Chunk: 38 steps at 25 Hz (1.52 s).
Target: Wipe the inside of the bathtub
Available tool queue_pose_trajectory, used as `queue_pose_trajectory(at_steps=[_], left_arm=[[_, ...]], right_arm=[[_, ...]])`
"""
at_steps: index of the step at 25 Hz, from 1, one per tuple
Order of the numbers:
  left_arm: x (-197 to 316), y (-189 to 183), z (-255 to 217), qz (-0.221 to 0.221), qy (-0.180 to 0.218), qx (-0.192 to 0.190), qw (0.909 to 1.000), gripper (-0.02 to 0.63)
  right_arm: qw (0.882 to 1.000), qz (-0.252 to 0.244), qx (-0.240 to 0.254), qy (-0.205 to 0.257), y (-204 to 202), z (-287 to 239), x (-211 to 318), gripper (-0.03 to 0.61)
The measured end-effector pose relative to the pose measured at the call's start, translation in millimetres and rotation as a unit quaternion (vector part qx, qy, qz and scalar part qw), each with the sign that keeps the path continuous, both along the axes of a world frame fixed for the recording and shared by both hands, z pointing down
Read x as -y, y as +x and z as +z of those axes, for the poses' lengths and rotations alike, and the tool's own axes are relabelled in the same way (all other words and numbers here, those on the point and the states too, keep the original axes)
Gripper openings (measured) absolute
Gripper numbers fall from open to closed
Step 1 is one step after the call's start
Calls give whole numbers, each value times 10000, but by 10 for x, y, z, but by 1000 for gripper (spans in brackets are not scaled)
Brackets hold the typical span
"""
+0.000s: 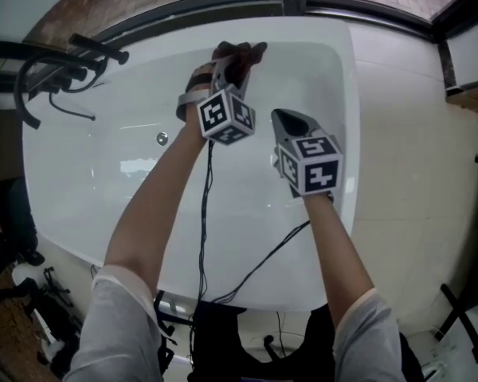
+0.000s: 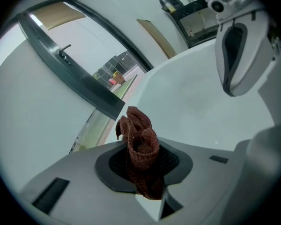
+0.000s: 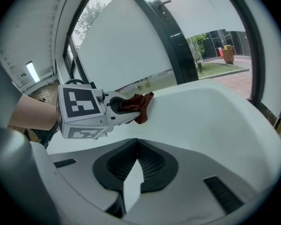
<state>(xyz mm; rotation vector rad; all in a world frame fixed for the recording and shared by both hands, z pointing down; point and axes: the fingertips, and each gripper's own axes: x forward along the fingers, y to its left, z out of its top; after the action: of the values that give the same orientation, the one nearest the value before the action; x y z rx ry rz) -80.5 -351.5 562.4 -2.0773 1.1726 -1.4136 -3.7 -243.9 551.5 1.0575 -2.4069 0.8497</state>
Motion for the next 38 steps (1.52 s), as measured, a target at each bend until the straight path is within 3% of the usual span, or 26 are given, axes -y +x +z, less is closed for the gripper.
queue_pose_trajectory(at_steps=[5, 11, 24, 38], left_arm=[[177, -65, 136, -195, -80, -92, 9997, 98], [197, -26, 278, -43, -115, -229, 9997, 94], [37, 46, 1091, -8, -605, -605, 9963, 92], [-271, -125, 2441, -222, -1477, -701, 9863, 92]], right_arm=[[9999, 80, 22, -101, -27, 202, 96, 11], [9997, 117, 41, -203, -57, 434, 174, 11], [9976, 398, -99, -563, -104, 1175, 184, 11], [9928, 882, -188, -789, -123, 1897, 227, 11]])
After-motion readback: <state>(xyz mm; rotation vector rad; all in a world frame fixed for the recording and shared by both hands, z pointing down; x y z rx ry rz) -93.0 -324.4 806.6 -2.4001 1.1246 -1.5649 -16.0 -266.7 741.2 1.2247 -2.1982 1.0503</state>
